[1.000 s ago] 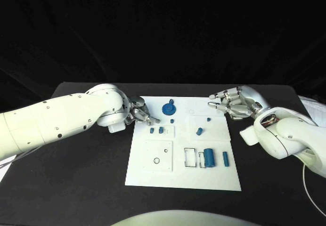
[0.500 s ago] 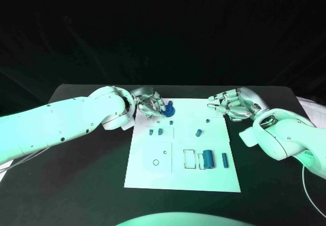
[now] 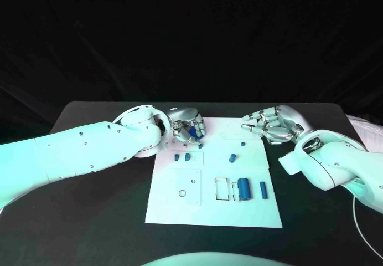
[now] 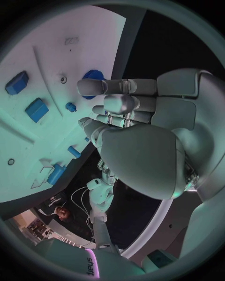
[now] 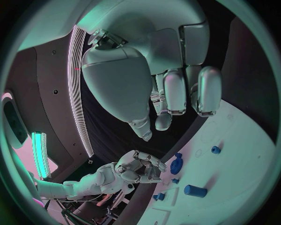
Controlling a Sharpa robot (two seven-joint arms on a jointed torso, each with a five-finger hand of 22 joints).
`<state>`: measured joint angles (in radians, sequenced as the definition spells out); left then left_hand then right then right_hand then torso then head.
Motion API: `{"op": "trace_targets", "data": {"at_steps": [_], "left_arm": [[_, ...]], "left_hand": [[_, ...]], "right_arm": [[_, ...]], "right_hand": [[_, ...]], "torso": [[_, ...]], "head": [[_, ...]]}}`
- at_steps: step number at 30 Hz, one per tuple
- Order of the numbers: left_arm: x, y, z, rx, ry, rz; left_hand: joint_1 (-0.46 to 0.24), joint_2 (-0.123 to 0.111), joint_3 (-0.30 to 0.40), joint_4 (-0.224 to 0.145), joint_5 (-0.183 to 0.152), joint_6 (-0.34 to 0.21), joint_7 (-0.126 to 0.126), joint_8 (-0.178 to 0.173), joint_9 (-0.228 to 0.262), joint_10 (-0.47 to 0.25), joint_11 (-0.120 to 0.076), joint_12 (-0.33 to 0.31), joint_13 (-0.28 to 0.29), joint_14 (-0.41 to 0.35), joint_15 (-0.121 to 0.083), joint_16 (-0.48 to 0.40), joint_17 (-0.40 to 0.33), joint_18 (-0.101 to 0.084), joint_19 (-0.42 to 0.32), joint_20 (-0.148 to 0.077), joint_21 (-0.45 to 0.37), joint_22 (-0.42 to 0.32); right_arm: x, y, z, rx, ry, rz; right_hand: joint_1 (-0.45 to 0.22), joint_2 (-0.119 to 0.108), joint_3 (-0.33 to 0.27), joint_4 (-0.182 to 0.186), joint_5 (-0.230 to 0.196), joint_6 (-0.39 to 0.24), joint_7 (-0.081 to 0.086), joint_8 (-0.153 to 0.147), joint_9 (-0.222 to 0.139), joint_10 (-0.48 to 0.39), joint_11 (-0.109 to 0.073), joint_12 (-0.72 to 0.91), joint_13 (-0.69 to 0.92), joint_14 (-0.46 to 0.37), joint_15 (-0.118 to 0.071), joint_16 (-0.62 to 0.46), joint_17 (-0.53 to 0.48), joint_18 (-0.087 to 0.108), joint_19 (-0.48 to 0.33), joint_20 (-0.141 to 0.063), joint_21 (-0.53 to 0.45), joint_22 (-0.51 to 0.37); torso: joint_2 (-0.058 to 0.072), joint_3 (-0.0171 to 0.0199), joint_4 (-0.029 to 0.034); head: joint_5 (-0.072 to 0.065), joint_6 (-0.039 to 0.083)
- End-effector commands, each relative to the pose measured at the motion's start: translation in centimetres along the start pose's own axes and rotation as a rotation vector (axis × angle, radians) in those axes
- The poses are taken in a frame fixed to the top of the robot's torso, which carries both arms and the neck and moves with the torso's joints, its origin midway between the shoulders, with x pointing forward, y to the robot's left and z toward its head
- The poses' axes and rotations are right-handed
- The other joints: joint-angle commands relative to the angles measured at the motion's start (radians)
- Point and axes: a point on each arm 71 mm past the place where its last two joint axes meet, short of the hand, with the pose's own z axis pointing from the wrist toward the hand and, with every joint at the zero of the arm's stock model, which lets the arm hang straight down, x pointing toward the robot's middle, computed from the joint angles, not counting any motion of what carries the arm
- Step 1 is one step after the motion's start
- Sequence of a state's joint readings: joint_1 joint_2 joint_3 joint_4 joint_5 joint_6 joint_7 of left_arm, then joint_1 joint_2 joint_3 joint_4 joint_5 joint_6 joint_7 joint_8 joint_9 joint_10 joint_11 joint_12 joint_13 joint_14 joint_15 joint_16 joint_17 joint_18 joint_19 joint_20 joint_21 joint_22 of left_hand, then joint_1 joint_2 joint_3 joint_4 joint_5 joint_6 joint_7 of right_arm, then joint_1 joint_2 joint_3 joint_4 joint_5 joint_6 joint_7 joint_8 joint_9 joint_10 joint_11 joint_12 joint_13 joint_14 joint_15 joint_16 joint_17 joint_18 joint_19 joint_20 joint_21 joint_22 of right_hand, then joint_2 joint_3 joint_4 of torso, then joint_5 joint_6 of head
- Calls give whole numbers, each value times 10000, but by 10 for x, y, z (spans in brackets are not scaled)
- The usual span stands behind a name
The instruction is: Assemble the parts on the task board
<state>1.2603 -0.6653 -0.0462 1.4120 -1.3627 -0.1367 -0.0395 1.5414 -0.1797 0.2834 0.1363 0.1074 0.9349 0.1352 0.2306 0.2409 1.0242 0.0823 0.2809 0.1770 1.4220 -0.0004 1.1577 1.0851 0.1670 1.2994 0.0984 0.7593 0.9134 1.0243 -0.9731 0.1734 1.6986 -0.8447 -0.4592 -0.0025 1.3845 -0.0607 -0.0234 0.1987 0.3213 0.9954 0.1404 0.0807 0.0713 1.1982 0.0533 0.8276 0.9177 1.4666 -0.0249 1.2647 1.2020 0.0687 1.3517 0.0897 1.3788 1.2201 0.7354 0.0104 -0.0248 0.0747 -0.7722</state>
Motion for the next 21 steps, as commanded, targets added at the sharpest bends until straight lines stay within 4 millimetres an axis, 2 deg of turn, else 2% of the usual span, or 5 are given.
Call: {"op": "trace_targets", "data": {"at_steps": [1, 3, 9, 15, 21], "left_arm": [[6, -3, 4, 78, 632, 1006], [9, -5, 8, -19, 786, 1111], [15, -4, 15, -479, 1228, 1376], [18, -2, 17, -736, 1489, 1465], [18, -2, 21, -826, 1391, 1477]], "left_hand": [[-132, -120, 48, 29, 41, 154, -32, -111, -123, 131, -1, -95, -159, 246, -12, 630, 520, -241, 338, -8, 764, 625], [-247, -151, 46, 65, 35, 249, -41, -187, -207, 198, -18, -165, -266, 417, -25, 1073, 918, -329, 578, -20, 1316, 1076], [-454, -205, -38, 116, 24, 398, -58, -351, -372, 235, -19, -321, -467, 607, -40, 1537, 1265, -449, 914, -37, 2048, 1681], [-477, -135, -49, 112, 31, 499, -60, -420, -447, 245, -16, -383, -555, 682, -47, 1676, 1341, -506, 1083, -44, 2391, 1960], [-411, -10, 50, 77, 43, 657, -70, -440, -494, 381, -35, -392, -615, 733, -63, 1761, 1375, -558, 1207, -56, 2696, 2213]], "right_arm": [[1, 1, 0, -128, 76, -49], [2, 1, 0, -136, 81, -45], [3, 1, 0, -150, 106, -34], [3, 1, 0, -146, 130, -35], [3, 2, 1, -166, 144, -28]], "right_hand": [[18, 74, -47, 13, 43, -38, 5, 50, 13, -78, -9, 20, -3, 304, 21, -39, -8, 110, -40, -31, -33, -2], [18, 74, -47, 13, 43, -38, 5, 50, 13, -78, -9, 20, -3, 304, 21, -39, -8, 110, -40, -31, -33, -2], [18, 74, -47, 13, 43, -38, 5, 50, 13, -78, -9, 20, -3, 304, 21, -39, -8, 110, -40, -31, -33, -2], [18, 74, -47, 13, 43, -38, 5, 50, 13, -78, -9, 20, -3, 304, 21, -39, -8, 110, -40, -31, -33, -2], [18, 74, -47, 13, 43, -38, 5, 50, 13, -78, -9, 20, -3, 304, 21, -39, -8, 110, -40, -31, -33, -2]], "torso": [[7, 1, -11], [-2, 2, 2], [7, 7, -14], [2, 13, -1], [0, 1, 3]], "head": [[22, 7], [7, -2], [28, -24], [23, -50], [17, -43]]}}
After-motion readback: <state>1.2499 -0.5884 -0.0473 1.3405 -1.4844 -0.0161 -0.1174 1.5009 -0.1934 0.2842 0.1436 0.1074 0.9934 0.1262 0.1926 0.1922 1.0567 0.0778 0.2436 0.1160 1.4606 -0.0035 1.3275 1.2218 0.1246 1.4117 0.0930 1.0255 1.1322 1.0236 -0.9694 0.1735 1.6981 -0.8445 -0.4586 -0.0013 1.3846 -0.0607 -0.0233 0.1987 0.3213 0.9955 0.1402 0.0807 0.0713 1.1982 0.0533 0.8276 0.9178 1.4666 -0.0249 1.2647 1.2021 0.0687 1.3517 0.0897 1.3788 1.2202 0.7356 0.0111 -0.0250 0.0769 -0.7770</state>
